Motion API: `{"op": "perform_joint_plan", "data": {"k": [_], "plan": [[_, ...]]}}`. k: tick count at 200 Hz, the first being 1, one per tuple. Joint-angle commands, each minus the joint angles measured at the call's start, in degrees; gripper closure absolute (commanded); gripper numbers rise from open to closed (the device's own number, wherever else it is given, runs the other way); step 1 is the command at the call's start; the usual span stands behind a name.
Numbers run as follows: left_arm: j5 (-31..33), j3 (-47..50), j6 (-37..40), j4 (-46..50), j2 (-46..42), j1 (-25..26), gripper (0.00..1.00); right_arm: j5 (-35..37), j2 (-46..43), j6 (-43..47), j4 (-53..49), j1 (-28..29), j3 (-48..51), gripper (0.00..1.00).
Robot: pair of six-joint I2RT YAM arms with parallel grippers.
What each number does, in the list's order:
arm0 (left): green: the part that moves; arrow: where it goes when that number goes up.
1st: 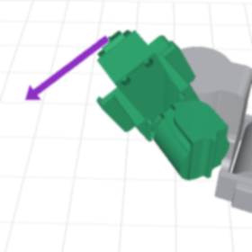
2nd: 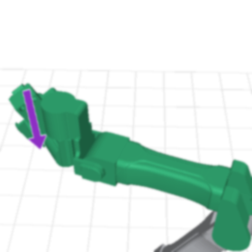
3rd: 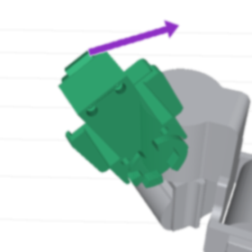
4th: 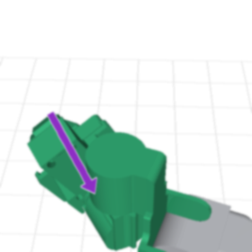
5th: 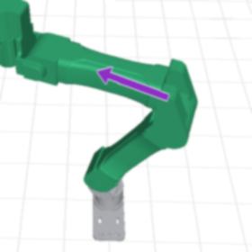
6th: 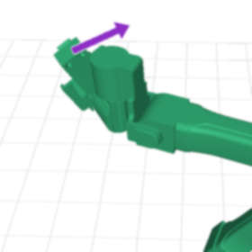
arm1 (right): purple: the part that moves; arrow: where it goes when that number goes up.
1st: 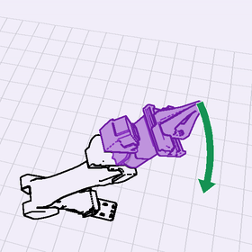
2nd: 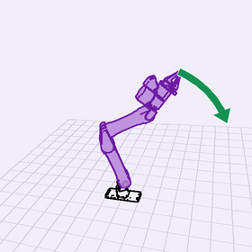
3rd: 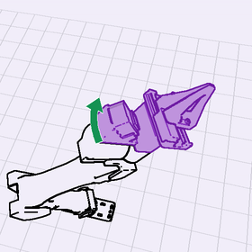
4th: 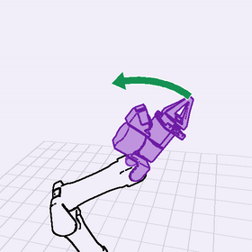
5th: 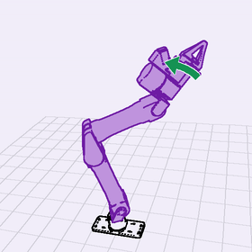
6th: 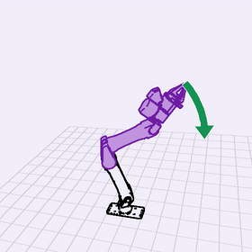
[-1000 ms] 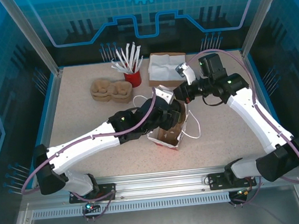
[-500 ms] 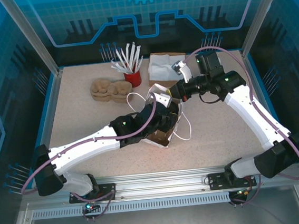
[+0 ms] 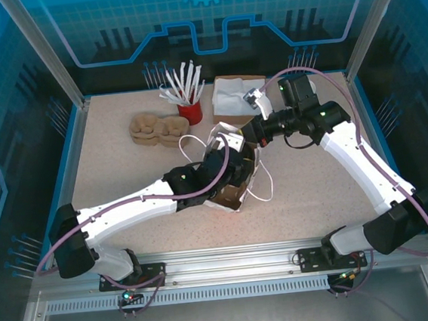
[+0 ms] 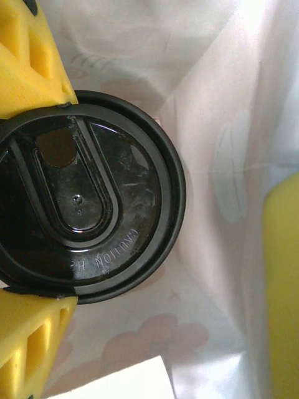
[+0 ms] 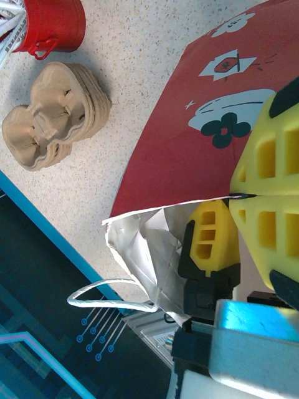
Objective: Pack the takeout coffee
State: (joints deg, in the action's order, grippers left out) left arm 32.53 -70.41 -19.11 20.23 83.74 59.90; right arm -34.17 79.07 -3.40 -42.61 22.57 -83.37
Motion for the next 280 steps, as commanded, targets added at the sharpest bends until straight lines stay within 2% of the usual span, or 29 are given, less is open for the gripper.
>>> {"op": "perform_joint_plan", "data": {"k": [1, 142, 280], "plan": [[4.0, 1.5, 0.4, -2.5, 0.8, -0.5, 0.41, -2.9, 0.6, 1.6, -1.1, 0.7, -1.7, 1.0], [3.6, 2.3, -1.8, -3.6, 3.9, -1.1, 0.41, -5.0, 1.3, 2.9, -1.2, 0.7, -2.3, 1.0], [4.3, 4.4, -0.9, -2.5, 0.2, -0.8, 0.42, -4.6, 1.9, 3.8, -0.2, -0.2, -4.6, 1.0]]}}
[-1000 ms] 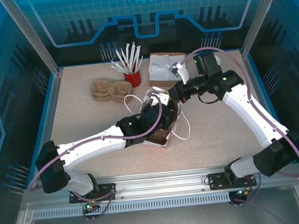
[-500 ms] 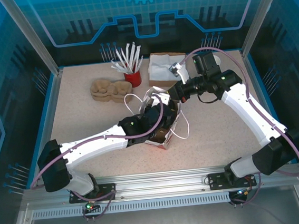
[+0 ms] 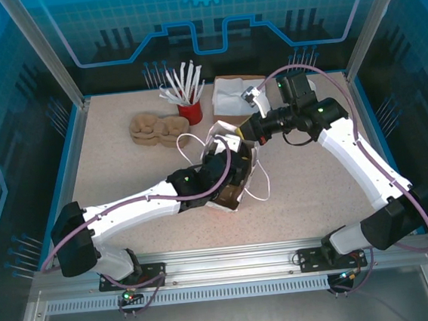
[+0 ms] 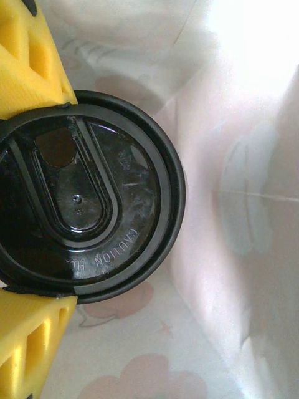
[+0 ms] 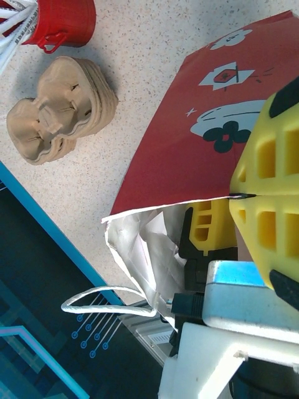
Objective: Pack the takeout coffee
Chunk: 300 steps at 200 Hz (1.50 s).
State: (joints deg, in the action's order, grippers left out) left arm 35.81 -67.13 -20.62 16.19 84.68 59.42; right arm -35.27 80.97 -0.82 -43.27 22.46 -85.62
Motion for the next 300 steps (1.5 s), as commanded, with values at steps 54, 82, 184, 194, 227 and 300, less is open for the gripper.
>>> {"op": "perform_joint_plan", "data": {"k": [54, 82, 184, 194, 227, 300], "plan": [[2.6, 1.8, 0.9, 1.0, -0.5, -0.4, 0.42, -3.9, 0.3, 0.9, 0.5, -0.1, -2.4, 1.0], [2.9, 2.9, 1.6, -1.2, -0.5, -0.8, 0.42, -4.2, 0.3, 0.6, 0.6, -0.1, -2.3, 1.0], [5.5, 2.7, 4.5, -3.1, 0.7, -1.8, 0.43, -4.6, 1.4, -2.0, 0.1, 0.1, -2.6, 1.0], [5.4, 2.7, 4.4, -2.9, 1.2, -1.8, 0.43, -4.5, 1.7, -2.2, -0.2, 0.2, -2.9, 1.0], [5.3, 2.3, 3.7, -1.7, 2.5, -2.0, 0.43, -4.4, 2.3, -2.9, -0.2, 0.2, -3.0, 1.0], [4.0, 0.8, 1.4, 1.4, 5.2, -3.6, 0.43, -5.3, 4.3, -3.5, 0.2, 0.5, -3.8, 1.0]]}}
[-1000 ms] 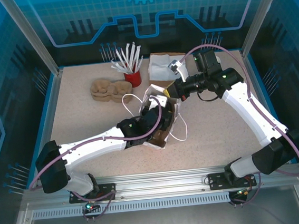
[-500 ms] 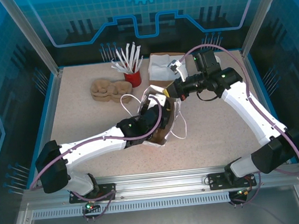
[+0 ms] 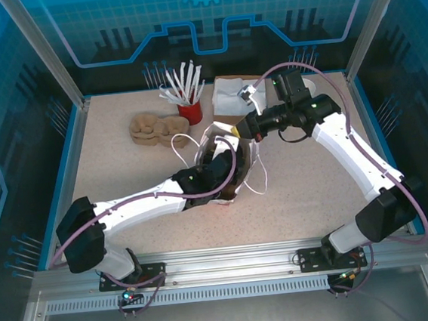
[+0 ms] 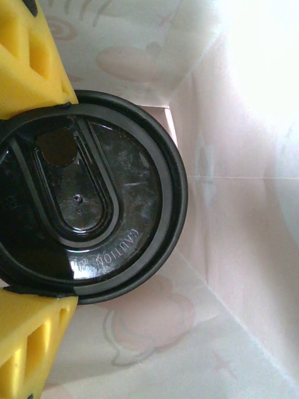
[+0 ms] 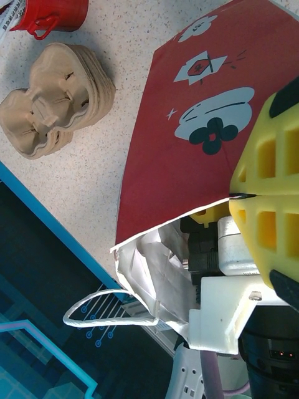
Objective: Pack the takeout coffee
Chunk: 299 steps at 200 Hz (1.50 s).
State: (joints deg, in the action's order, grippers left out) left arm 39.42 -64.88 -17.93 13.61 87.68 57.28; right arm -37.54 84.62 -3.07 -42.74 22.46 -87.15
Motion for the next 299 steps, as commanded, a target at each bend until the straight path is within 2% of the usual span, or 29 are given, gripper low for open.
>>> {"op": "perform_joint_plan", "data": {"k": [1, 71, 143, 218, 299], "plan": [[0.4, -1.4, -1.3, 4.1, 2.2, -1.4, 0.43, -3.1, 0.6, -1.2, -0.3, 0.4, -2.3, 1.0], [-2.7, -4.2, -5.4, 8.6, 3.8, -3.5, 0.43, -3.7, 5.1, -2.4, -0.6, 0.5, -5.6, 1.0], [-3.1, -4.3, -0.8, 2.9, -2.3, -3.4, 0.44, -2.2, 4.6, -2.4, -1.6, 0.6, -6.5, 1.0], [-3.1, -1.3, -0.8, 1.1, -6.0, -3.5, 0.44, -0.8, 4.5, -1.8, -3.8, 0.3, -7.3, 1.0], [-3.4, -3.0, -0.7, 3.1, -1.3, -3.6, 0.44, -2.5, 5.1, -0.9, -3.5, -0.1, -8.1, 1.0]]}}
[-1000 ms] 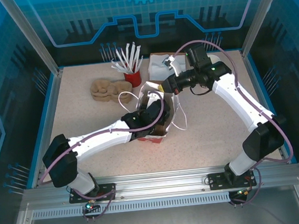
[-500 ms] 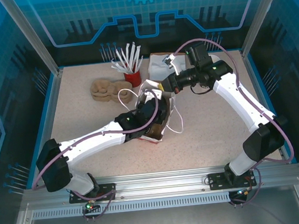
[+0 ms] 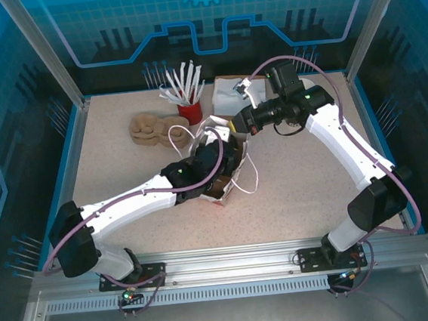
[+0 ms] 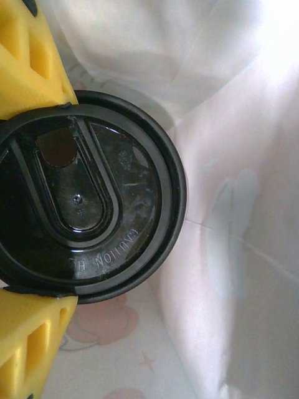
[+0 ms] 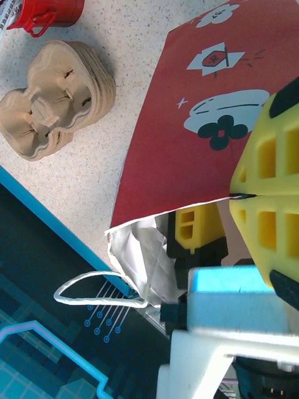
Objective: Pack the takeout coffee
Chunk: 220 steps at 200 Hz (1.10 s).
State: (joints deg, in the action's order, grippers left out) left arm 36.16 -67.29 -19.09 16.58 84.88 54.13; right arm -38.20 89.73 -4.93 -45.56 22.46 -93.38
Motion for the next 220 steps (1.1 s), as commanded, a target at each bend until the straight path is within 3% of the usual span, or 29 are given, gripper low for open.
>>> {"op": "perform_joint_plan", "data": {"k": [1, 220], "plan": [[-0.1, -0.5, 0.5, 0.1, 1.5, -0.4, 0.44, -1.8, 0.0, 1.0, -0.7, -0.1, -1.8, 1.0], [-3.2, -3.8, -2.3, 5.2, 10.5, -4.0, 0.44, -3.4, 1.3, -0.5, -0.1, -0.3, -0.9, 1.0]]}}
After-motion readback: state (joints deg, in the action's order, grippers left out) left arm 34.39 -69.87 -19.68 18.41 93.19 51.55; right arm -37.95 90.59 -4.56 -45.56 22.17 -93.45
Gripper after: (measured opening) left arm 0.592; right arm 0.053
